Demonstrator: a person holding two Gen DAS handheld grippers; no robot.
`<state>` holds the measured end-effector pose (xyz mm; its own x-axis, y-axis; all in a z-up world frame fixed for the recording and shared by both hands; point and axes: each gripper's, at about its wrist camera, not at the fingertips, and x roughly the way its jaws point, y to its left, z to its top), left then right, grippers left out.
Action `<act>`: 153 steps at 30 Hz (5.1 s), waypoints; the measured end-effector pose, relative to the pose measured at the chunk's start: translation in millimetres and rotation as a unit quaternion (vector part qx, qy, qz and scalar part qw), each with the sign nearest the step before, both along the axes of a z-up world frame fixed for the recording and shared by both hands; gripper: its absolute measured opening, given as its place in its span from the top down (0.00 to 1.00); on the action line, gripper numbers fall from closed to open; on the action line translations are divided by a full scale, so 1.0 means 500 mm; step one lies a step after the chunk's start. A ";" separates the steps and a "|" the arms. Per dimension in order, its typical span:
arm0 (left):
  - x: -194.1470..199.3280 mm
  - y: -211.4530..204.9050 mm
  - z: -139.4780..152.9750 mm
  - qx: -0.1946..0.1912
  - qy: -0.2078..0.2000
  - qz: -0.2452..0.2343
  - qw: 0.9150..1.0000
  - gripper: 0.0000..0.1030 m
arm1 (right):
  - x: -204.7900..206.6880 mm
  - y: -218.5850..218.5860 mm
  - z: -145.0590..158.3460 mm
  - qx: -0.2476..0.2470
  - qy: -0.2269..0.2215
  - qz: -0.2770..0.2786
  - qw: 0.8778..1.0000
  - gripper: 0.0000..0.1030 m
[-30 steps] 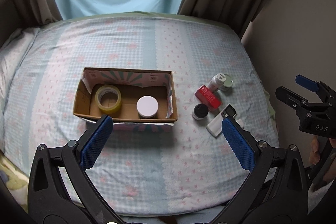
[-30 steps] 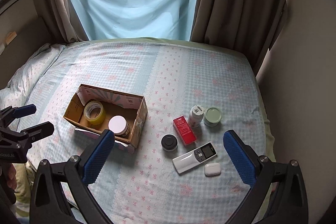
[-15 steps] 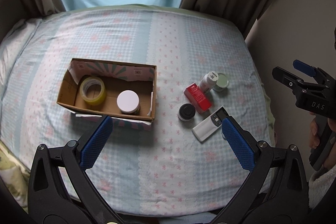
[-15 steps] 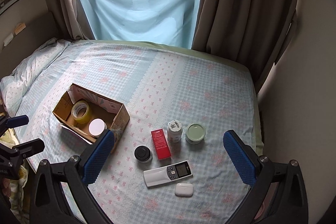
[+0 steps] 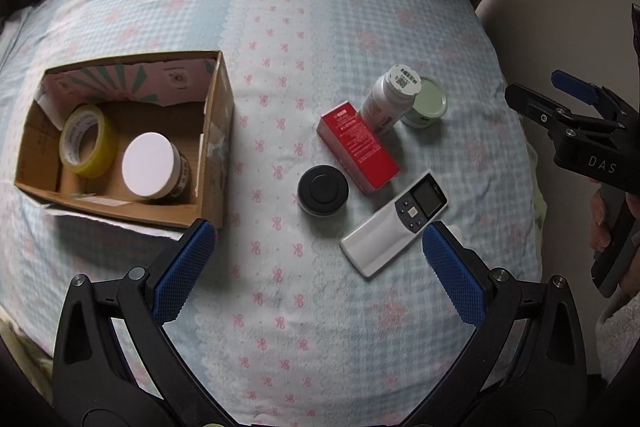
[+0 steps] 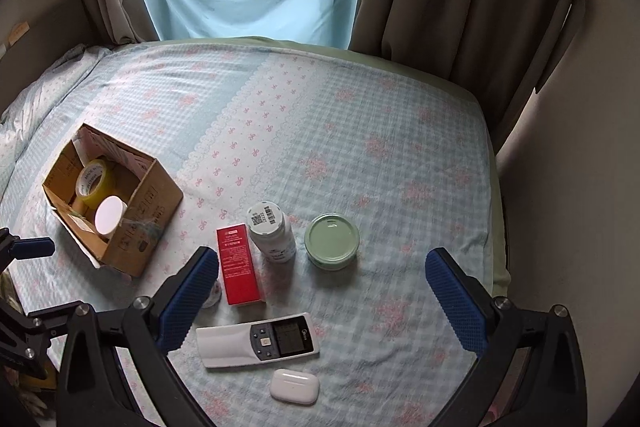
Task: Organize rigid objects
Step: 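Lift both tools out of the box toward the remaining objects, then grasp the black-lidded jar with the left tool while the right tool grasps the pale green jar, then carry the black-lidded jar with the left tool while the right tool carries the pale green jar to the box, then lower the black-lidded jar into the box with the left tool while the right tool releases the pale green jar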
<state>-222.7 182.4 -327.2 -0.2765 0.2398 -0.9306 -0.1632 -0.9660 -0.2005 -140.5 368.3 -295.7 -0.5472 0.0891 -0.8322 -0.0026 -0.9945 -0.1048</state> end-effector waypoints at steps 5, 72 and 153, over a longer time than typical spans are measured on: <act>-0.046 0.041 -0.123 0.001 -0.038 -0.010 0.999 0.00 | -0.049 0.035 -0.120 0.014 -0.032 0.019 0.999 0.00; -0.033 0.103 0.005 0.011 0.054 -0.086 0.995 0.49 | -0.056 0.036 -0.038 -0.018 0.009 -0.026 0.999 0.36; -0.224 -0.541 -0.138 0.021 -0.009 -0.149 0.989 0.00 | -0.268 -0.546 -0.167 -0.128 -0.130 -0.150 0.972 0.00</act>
<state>-334.8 -88.3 -396.4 -0.1714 0.3472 -0.9220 -0.4354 -0.8662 -0.2453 -274.6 95.2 -379.4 -0.2964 -0.0169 -0.9549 -0.3026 -0.9467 0.1107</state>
